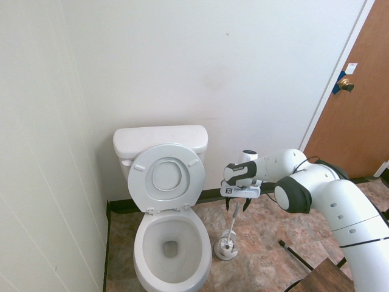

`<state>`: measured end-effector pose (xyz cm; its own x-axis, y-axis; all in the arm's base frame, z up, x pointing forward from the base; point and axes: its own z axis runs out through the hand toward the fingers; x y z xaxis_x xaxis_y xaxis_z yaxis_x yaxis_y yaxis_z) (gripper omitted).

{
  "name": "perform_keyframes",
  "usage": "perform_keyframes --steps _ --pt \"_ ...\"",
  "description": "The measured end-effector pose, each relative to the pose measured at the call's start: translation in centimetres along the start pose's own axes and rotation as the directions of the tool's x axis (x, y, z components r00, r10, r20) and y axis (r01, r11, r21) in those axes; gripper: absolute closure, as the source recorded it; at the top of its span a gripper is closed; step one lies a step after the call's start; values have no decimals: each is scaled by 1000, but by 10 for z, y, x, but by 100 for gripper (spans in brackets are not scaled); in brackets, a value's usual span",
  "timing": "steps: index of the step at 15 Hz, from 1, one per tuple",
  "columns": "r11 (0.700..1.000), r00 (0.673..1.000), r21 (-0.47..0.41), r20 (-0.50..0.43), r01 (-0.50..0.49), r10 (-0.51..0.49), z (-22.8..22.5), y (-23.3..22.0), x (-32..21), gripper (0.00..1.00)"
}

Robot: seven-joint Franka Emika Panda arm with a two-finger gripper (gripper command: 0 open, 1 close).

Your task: Clean the toilet

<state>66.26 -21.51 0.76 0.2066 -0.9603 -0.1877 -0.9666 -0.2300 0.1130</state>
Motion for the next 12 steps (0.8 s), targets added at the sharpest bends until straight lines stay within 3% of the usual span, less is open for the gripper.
perform_keyframes --steps 12 --pt "1000 1000 6 14 -15 15 24 -7 14 100"
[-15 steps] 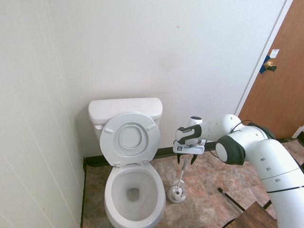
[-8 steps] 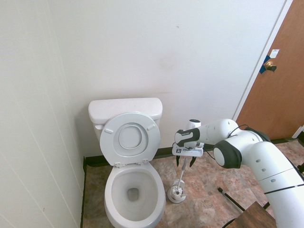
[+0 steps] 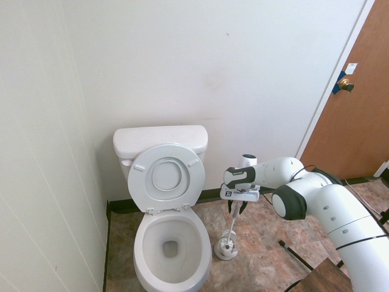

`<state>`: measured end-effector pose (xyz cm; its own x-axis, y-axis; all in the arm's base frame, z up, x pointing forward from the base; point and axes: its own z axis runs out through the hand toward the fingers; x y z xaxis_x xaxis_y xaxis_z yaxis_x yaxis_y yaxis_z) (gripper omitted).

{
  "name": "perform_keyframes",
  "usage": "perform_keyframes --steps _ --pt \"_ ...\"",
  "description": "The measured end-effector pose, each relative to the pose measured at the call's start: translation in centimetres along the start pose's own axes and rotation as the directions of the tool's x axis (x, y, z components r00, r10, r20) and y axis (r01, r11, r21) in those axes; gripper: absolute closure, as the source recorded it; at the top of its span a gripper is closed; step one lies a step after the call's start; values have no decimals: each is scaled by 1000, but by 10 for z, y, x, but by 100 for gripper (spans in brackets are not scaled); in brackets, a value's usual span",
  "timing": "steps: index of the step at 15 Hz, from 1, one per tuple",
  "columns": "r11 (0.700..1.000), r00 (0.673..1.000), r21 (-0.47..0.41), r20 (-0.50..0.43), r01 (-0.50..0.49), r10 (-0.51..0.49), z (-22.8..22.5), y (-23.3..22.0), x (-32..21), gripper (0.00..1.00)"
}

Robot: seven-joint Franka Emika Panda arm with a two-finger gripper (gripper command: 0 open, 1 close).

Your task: Clean the toilet

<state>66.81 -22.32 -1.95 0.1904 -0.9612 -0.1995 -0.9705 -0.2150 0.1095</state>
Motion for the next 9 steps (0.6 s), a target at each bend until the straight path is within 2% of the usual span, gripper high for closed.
perform_keyframes --steps 9 --pt "1000 1000 3 -1 6 -6 -3 1 5 100"
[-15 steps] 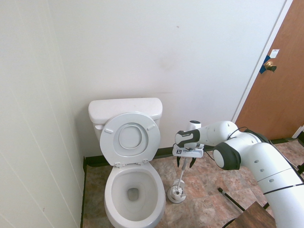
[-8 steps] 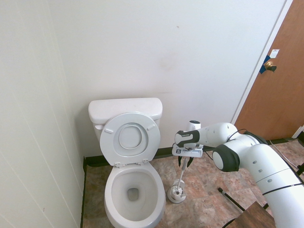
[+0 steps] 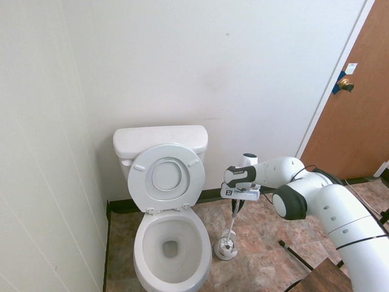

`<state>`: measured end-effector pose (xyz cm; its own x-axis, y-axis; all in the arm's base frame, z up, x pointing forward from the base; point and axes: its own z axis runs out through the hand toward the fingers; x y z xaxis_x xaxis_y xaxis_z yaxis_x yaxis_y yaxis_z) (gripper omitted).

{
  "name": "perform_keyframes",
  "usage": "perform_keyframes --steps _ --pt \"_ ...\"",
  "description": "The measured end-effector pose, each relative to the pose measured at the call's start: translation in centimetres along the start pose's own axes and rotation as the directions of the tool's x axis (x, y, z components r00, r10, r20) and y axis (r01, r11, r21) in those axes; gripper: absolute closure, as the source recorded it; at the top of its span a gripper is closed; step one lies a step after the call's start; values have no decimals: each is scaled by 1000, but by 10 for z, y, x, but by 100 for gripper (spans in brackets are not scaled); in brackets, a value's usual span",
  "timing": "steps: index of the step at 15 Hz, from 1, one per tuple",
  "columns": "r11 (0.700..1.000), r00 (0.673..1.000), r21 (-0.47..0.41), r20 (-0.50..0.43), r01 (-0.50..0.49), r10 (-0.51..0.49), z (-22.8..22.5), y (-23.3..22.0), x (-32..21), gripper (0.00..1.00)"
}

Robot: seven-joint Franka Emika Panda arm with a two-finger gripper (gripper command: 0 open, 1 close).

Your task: Clean the toilet

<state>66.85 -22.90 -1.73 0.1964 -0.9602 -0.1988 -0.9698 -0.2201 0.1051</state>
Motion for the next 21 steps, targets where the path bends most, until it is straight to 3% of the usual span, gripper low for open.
perform_keyframes --steps 4,10,15,21 --pt "994 994 -29 -8 108 -109 0 8 -4 100" --pt "961 966 -107 -19 256 -259 -27 32 -39 100" --pt "937 939 -116 -57 331 -339 -103 45 -81 100" --pt "909 888 -131 -198 396 -416 -221 81 -151 100"
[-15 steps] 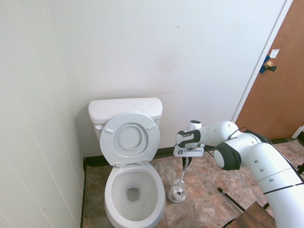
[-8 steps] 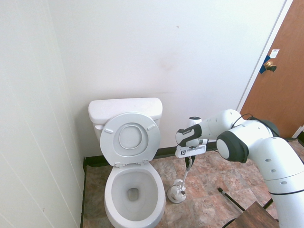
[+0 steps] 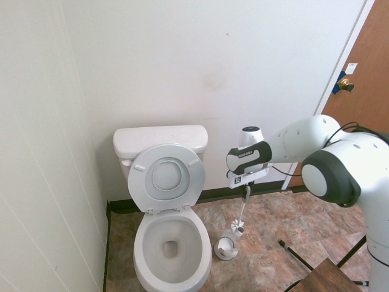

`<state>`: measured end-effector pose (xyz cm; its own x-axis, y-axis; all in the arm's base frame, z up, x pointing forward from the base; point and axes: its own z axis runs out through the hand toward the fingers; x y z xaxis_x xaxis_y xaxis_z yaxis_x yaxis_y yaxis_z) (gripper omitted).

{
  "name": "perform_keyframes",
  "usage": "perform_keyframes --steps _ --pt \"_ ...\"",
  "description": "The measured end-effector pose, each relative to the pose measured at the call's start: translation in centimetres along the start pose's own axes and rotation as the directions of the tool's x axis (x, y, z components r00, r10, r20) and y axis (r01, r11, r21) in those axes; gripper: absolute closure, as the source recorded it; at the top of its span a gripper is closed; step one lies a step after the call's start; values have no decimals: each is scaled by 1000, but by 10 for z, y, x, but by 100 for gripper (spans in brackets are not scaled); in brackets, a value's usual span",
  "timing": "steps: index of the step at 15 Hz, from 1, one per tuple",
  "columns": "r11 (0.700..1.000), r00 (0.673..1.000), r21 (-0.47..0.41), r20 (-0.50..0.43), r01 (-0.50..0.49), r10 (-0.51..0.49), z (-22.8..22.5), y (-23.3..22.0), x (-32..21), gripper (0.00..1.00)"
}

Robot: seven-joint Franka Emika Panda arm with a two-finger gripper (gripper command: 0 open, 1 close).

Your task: Clean the toilet

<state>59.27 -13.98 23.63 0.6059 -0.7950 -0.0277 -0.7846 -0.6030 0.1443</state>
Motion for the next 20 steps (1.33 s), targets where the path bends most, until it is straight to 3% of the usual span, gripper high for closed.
perform_keyframes --steps 4,9,13,20 --pt "994 994 52 -60 92 -89 -67 5 -74 100" --pt "969 970 105 -123 225 -211 -166 -29 -199 100" --pt "939 951 170 -130 299 -280 -245 -23 -293 100" --pt "929 949 197 -89 315 -303 -181 -108 -309 100"
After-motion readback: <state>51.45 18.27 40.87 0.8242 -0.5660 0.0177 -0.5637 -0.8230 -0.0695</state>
